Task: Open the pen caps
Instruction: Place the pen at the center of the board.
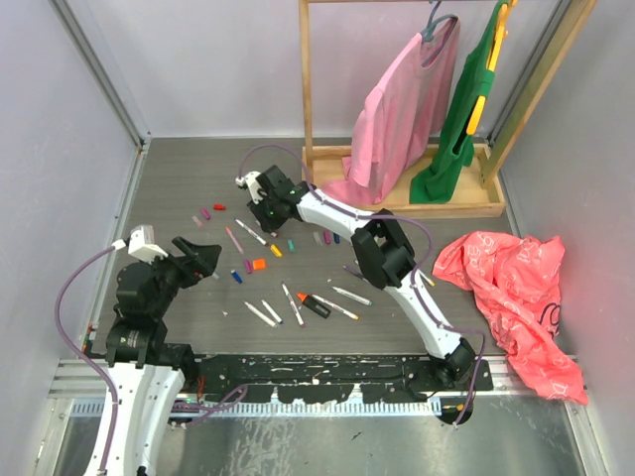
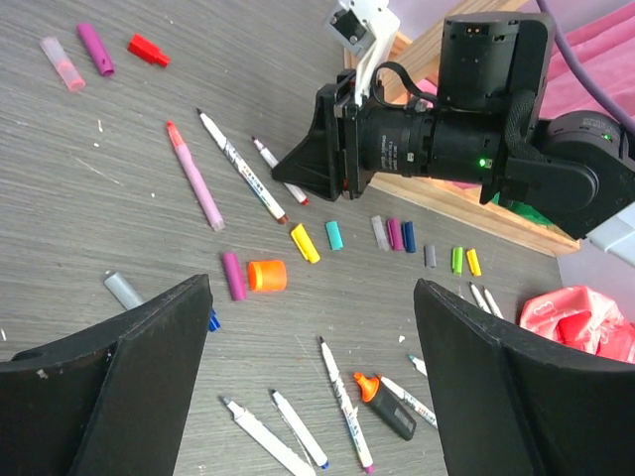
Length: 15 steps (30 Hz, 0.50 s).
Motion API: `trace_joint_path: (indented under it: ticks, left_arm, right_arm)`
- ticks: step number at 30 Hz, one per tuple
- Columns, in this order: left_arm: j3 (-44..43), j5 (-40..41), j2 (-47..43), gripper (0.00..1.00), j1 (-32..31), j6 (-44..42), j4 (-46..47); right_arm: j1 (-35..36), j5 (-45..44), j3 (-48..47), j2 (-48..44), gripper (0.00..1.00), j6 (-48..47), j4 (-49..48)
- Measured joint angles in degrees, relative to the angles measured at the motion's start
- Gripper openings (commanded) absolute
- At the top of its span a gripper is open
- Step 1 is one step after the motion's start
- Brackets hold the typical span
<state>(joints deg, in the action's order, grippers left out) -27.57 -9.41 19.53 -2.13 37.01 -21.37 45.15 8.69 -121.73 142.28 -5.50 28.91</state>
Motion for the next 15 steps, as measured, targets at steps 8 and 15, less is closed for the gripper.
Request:
trace_joint_path:
  ticks: [8, 15]
  left_arm:
    - [-1.16, -2.56, 0.00, 0.94, 0.00, 0.00, -3.19]
    - [-7.08, -6.97, 1.64, 0.98, 0.00, -0.20, -3.54]
  right_arm:
    - [0.00, 0.37, 0.85, -1.03, 0.33, -0.79, 0.52]
    - [0.00, 1.53, 5.33, -11.63, 0.34, -4.20, 4.39]
